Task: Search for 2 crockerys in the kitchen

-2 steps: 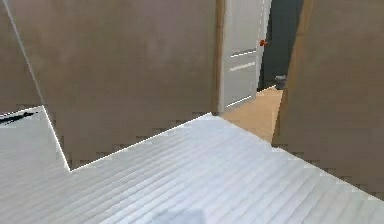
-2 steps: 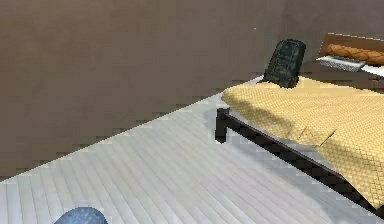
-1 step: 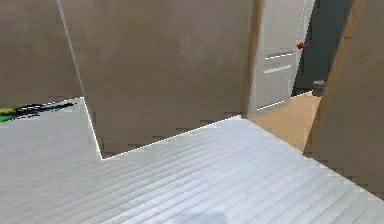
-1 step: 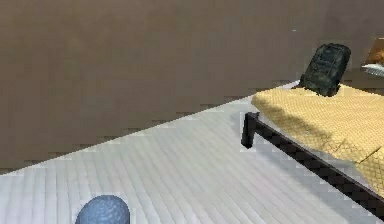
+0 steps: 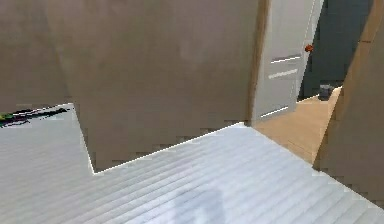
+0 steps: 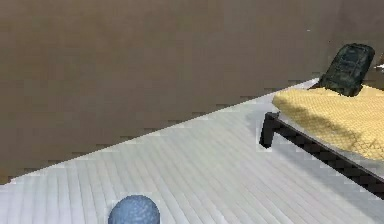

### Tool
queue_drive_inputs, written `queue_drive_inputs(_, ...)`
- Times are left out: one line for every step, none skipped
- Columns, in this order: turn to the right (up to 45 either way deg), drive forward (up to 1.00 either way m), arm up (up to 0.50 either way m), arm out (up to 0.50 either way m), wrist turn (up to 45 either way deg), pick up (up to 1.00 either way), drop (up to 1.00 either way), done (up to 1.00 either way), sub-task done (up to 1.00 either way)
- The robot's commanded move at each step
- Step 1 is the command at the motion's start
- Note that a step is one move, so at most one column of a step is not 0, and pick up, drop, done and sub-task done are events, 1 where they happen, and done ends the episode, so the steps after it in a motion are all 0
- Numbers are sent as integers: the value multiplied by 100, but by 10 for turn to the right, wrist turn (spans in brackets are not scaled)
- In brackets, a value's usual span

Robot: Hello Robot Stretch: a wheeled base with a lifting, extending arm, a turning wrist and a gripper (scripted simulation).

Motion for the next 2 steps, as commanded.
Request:
queue_drive_inputs(120,0,0,0,0,0,0,0,0)
queue_drive_inputs(0,70,0,0,0,0,0,0,0)
